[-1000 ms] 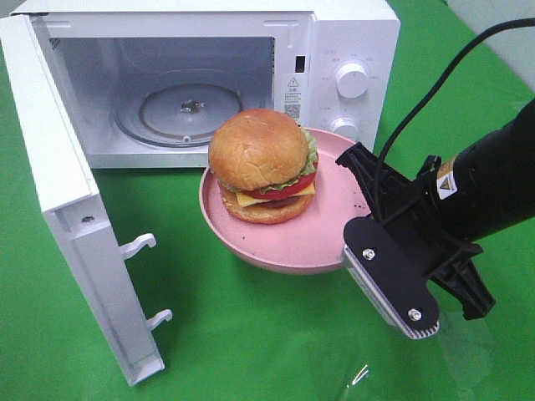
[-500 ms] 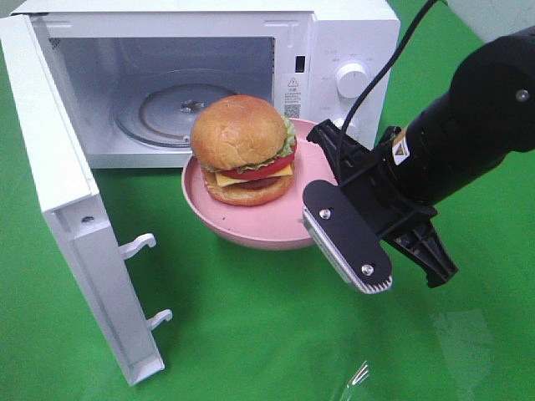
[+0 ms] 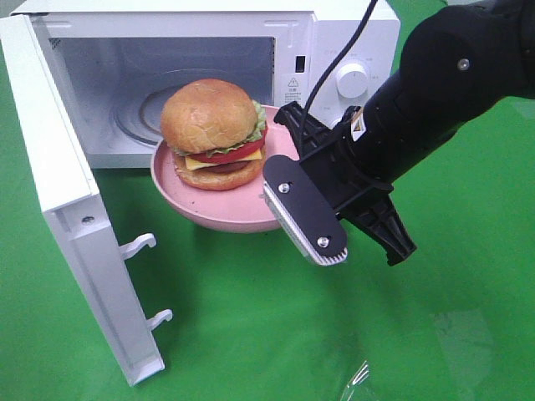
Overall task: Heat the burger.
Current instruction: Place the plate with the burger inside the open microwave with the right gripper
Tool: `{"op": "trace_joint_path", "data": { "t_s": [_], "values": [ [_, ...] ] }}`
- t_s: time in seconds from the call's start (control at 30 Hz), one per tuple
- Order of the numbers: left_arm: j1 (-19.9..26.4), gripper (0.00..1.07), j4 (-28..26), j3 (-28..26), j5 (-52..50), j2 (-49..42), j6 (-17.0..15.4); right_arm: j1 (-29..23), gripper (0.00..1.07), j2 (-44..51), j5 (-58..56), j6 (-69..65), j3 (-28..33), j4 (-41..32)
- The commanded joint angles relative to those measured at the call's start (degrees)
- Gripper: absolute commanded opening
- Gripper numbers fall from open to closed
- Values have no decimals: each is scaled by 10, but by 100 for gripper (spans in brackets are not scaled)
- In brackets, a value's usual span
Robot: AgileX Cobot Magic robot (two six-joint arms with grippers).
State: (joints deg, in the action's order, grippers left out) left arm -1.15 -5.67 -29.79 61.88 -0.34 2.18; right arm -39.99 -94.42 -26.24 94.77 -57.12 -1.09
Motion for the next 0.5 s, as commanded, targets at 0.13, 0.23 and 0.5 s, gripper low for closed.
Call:
{"op": "trace_joint_path", "data": {
  "t_s": [0.13, 0.23, 0.5],
  "values": [
    [0, 96, -1, 2, -6, -8, -2, -3, 0, -22, 32, -1, -40, -10],
    [0, 96, -1, 2, -6, -8, -2, -3, 0, -42, 32, -2, -60, -23],
    [0, 96, -1, 2, -6, -8, -2, -3, 0, -79, 32, -25, -99, -23]
  ]
}}
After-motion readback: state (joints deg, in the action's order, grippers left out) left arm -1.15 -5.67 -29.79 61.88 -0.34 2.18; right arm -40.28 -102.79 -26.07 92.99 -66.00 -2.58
